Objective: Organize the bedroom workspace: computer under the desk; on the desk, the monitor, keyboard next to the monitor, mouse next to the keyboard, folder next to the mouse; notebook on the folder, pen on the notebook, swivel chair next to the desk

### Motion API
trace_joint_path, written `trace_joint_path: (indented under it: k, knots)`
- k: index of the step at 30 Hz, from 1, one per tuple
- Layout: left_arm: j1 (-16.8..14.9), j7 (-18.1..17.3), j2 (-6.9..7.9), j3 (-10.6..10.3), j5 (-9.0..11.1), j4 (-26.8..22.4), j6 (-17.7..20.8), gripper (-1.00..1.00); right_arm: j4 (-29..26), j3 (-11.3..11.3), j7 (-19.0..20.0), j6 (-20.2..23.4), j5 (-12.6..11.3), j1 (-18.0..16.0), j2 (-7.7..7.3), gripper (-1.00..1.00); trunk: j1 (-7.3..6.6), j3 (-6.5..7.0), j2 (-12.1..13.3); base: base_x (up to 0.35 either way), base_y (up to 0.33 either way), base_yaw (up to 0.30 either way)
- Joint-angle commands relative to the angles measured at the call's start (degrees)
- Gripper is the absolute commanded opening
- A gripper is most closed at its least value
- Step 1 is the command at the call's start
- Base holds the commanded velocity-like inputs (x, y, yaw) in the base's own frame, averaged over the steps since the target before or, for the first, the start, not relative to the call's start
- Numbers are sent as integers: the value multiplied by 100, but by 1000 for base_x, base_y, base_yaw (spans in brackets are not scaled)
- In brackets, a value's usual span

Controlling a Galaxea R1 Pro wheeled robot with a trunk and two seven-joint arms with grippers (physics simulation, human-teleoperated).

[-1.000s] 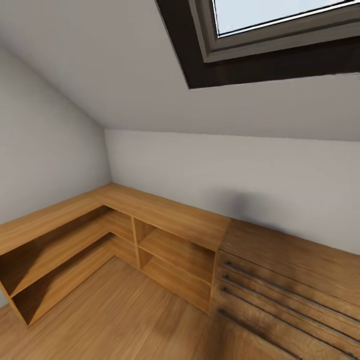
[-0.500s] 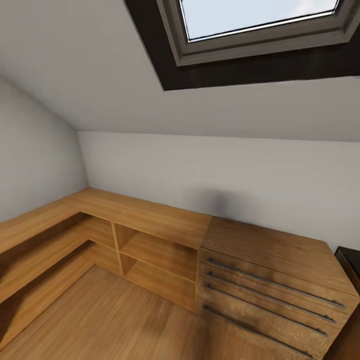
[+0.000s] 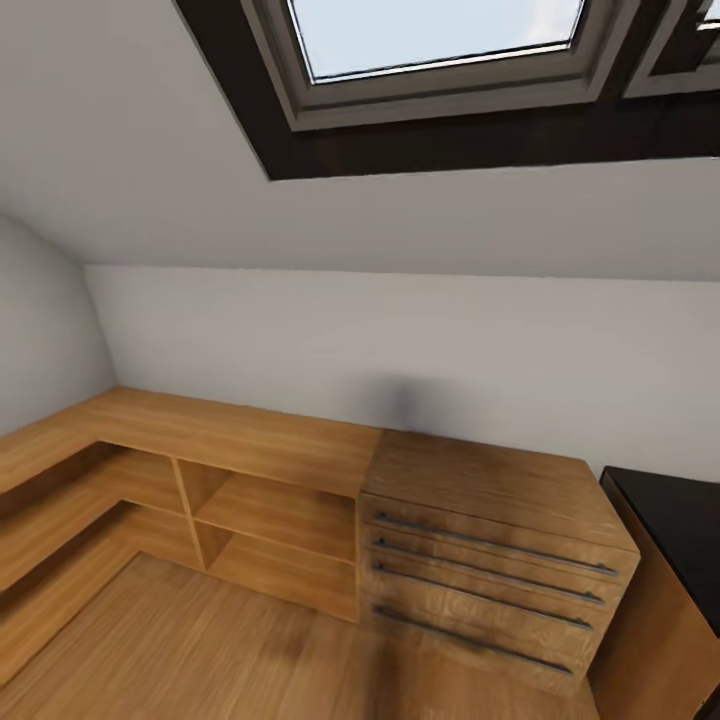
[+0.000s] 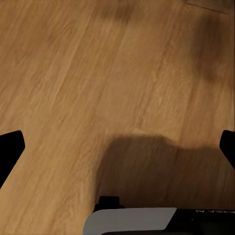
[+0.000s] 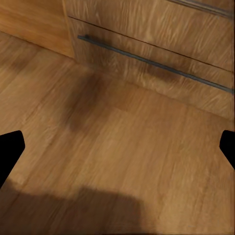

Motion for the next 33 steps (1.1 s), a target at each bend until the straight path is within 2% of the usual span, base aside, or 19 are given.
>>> trace_joint_path:
  k: [1, 8, 20, 33]
  knots:
    - [-2, 3, 0, -10, 29, 2, -17, 100, -1, -2, 4, -16, 17, -5, -1, 100, 0, -7, -5, 0, 0, -293]
    - [-2, 3, 8, -4, 34, 8, -17, 100, -31, -3, -12, -16, 17, -5, -1, 100, 0, -7, -5, -70, 0, -293]
    - [-2, 3, 25, -4, 34, 8, -17, 100, -48, -7, -17, -12, 17, -5, -1, 100, 0, -20, -5, -287, 0, -285]
    - [-2, 2, 26, -3, 34, 4, -17, 100, -48, -2, -16, -12, 17, -5, -1, 100, 0, -121, -5, -23, 0, -159]
